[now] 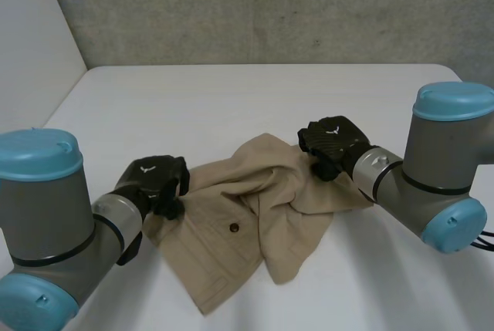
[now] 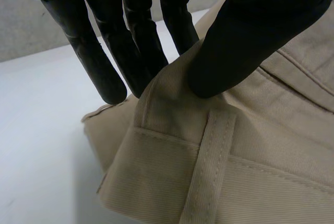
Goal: Fold the shorts.
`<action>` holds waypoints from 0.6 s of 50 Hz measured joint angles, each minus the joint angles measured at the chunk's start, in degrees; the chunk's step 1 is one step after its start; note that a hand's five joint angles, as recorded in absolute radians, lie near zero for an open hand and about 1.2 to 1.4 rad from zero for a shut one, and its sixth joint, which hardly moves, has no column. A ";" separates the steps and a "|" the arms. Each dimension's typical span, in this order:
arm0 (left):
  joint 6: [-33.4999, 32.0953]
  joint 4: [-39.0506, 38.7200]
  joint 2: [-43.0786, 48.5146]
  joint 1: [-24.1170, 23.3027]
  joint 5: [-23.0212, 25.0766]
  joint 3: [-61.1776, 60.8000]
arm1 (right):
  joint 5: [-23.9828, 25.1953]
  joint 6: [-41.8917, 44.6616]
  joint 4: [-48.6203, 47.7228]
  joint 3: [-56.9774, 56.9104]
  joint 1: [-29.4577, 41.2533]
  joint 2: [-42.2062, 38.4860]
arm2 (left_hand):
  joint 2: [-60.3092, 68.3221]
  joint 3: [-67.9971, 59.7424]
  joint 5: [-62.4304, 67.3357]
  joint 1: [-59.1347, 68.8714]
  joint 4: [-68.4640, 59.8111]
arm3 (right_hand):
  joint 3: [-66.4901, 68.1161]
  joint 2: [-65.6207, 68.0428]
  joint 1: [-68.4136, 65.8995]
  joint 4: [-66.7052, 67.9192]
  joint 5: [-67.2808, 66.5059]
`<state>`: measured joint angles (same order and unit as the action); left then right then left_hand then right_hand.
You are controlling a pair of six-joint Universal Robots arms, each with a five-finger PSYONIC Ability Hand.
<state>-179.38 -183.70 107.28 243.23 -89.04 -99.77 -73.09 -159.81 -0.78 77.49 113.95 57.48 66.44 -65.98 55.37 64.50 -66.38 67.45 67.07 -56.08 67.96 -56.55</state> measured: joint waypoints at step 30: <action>1.34 14.70 -39.77 0.50 5.83 0.62 | 5.53 10.55 26.81 1.32 -3.26 40.39 | 1.75 -1.90 0.44 0.00 -2.35 | 0.00 0.00 0.00 0.09 0.00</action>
<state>-178.05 -168.99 67.50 243.73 -83.21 -99.15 -67.56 -149.26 26.03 78.81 110.69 97.87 68.19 -67.89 55.81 64.50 -68.73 67.45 67.08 -56.08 68.05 -56.55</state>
